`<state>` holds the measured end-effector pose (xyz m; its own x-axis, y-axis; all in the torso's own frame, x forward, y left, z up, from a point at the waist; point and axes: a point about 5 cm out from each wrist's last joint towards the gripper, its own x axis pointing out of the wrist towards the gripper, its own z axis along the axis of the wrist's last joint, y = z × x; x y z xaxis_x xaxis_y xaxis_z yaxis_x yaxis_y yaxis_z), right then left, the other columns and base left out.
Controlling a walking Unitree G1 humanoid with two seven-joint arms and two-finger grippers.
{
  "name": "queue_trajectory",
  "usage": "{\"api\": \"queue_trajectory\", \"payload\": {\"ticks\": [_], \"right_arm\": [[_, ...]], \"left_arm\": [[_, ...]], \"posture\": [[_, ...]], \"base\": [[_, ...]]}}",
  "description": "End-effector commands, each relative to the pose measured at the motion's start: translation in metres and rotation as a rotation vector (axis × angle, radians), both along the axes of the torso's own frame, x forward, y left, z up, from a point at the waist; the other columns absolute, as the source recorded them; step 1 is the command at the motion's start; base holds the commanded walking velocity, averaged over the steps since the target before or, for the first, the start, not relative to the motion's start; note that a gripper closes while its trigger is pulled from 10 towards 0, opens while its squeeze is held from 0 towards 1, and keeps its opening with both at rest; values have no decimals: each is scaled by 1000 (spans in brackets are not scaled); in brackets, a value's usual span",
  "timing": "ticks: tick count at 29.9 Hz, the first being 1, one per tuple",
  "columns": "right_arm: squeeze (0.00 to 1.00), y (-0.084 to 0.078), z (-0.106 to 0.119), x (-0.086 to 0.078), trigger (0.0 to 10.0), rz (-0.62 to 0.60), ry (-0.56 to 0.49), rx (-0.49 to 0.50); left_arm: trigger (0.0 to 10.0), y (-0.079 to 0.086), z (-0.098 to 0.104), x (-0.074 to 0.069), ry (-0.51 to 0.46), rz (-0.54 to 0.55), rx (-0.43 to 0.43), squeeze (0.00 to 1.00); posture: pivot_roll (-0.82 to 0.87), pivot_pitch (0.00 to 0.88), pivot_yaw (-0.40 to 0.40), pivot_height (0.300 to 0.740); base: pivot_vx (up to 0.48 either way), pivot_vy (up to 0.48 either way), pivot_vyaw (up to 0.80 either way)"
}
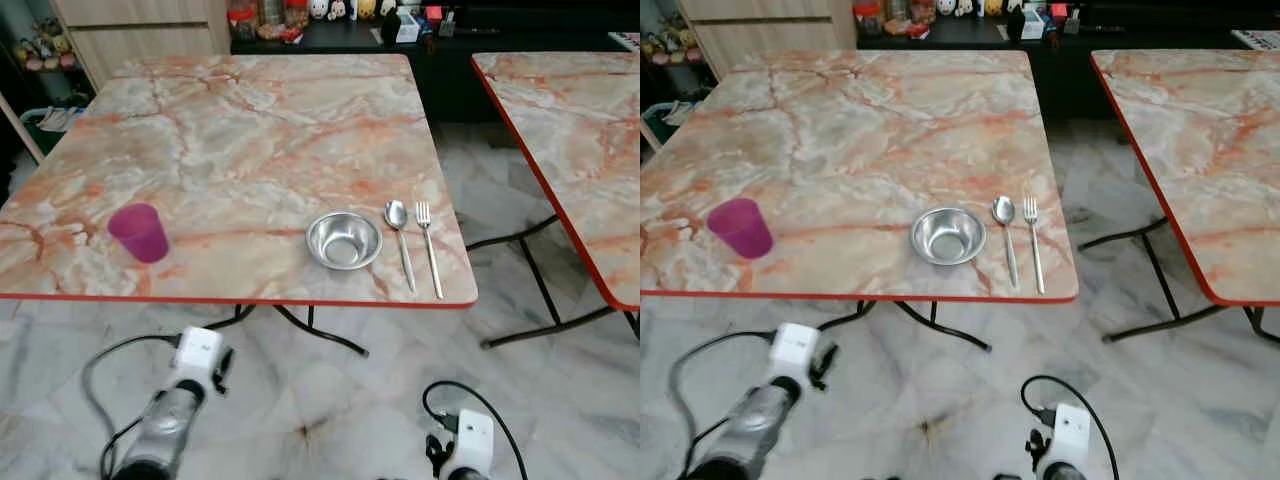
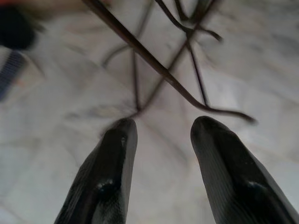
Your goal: Setting the table
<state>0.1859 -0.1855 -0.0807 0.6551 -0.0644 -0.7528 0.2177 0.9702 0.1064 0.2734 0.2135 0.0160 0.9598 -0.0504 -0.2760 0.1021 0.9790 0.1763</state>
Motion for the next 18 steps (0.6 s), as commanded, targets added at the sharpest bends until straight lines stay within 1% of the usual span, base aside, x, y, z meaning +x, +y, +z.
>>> {"api": "queue_trajectory", "payload": {"ticks": [1, 5, 7, 8, 10, 12, 13, 15, 17, 18], "right_arm": [[0, 2, -2, -4, 10000, 20, 18, 0], [0, 3, -3, -5, 10000, 31, 23, 1], [0, 3, -3, -4, 10000, 38, 23, 1], [0, 3, -2, -3, 10000, 40, 20, 0], [0, 2, -1, -1, 10000, 41, 17, -1], [0, 2, -1, 0, 10000, 40, 12, -1], [0, 1, 0, 1, 10000, 43, 12, -2], [0, 1, 0, 1, 10000, 49, 12, -4], [0, 3, 1, 2, 10000, 60, 11, -5], [0, 3, 1, 3, 10000, 63, 11, -5]], "left_arm": [[10000, 6, 3, -10, -30, 18, -15, 0], [10000, 13, 11, -22, -73, 32, -3, 0], [10000, 14, 18, -28, -107, 14, -36, 0], [10000, 14, 29, -34, -151, 0, -43, 0], [10000, 16, 44, -40, -207, -10, -32, 0], [10000, 20, 62, -45, -279, 20, -53, 0], [10000, 22, 79, -44, -345, 37, -69, 0], [10000, 20, 98, -37, -404, 34, -97, 0], [10000, 16, 115, -27, -454, 23, -132, 0], [10000, 10, 127, -18, -485, 6, -144, 0]], "posture": [[36, 111, 24, 740], [60, 122, 17, 740], [71, 132, 12, 740], [79, 144, 8, 740], [79, 142, 4, 740], [78, 150, 1, 740], [86, 155, -2, 740], [98, 160, -7, 740], [100, 160, -10, 740], [97, 160, -11, 740]], "base": [[0, 0, 0], [0, 0, 0], [0, 0, 0], [0, 0, 0], [0, 0, 0], [0, 0, 0], [0, 0, 0], [0, 0, 0], [0, 0, 0], [0, 0, 0]]}}
